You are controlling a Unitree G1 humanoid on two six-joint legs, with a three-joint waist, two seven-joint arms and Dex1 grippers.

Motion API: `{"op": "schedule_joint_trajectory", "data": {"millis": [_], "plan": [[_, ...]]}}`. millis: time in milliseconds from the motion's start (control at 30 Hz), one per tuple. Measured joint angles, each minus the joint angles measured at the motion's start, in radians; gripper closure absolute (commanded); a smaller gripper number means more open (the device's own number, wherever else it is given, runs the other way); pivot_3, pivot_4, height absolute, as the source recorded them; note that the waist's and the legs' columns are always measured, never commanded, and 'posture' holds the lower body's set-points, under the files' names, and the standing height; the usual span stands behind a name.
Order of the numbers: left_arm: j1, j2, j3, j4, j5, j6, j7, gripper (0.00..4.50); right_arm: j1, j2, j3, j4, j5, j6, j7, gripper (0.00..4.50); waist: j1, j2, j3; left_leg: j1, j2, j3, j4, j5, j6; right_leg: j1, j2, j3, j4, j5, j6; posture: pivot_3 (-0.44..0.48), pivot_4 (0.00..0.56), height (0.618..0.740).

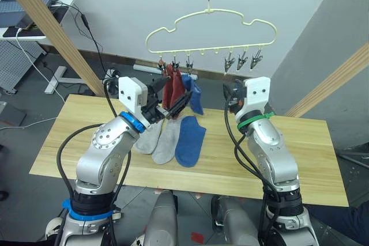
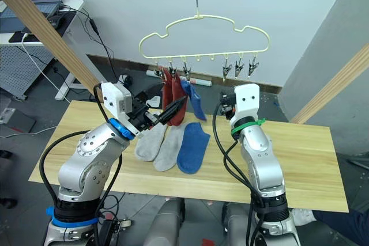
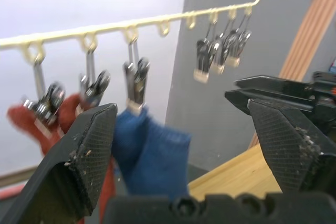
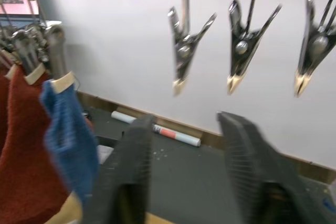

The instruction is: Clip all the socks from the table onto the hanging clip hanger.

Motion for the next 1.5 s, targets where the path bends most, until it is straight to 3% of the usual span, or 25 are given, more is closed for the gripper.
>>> {"op": "schedule_joint_trajectory", "data": {"millis": [367, 900, 1133, 1500], "plan": [[0.04, 0.064, 0.028, -0.04, -0.03, 0.031, -0.07, 0.09, -0.077, 0.033, -0.007, 0.019, 0.007, -0.03, -0.039, 2.5, 0.003, 0.0, 0.0, 0.0, 0.0, 0.0, 0.0, 0.0, 0.0, 0.001, 0.0, -0.001, 0.001, 0.001, -0.002, 0.223, 0.237, 0.74], [0.061, 0.094, 0.063, -0.089, -0.063, 0.076, -0.065, 0.09, -0.224, 0.064, -0.051, 0.217, 0.046, -0.074, -0.055, 2.5, 0.007, 0.0, -0.002, 0.0, 0.0, -0.001, 0.0, 0.001, 0.001, 0.001, 0.0, -0.001, 0.001, 0.003, -0.005, 0.267, 0.224, 0.74], [0.074, 0.093, 0.066, -0.117, -0.067, 0.092, -0.039, 0.09, -0.222, 0.072, -0.051, 0.237, 0.049, -0.084, -0.055, 2.5, 0.007, 0.0, -0.002, 0.0, 0.0, -0.001, 0.001, 0.001, 0.001, 0.001, 0.0, -0.001, 0.002, 0.003, -0.005, 0.267, 0.224, 0.74], [0.074, 0.096, 0.075, -0.116, -0.067, 0.093, -0.038, 0.09, -0.102, 0.052, -0.036, 0.084, 0.048, -0.079, -0.035, 2.5, 0.008, 0.0, -0.003, 0.001, 0.0, -0.001, 0.001, 0.002, 0.001, 0.001, 0.0, -0.001, 0.002, 0.003, -0.005, 0.251, 0.237, 0.74]]}}
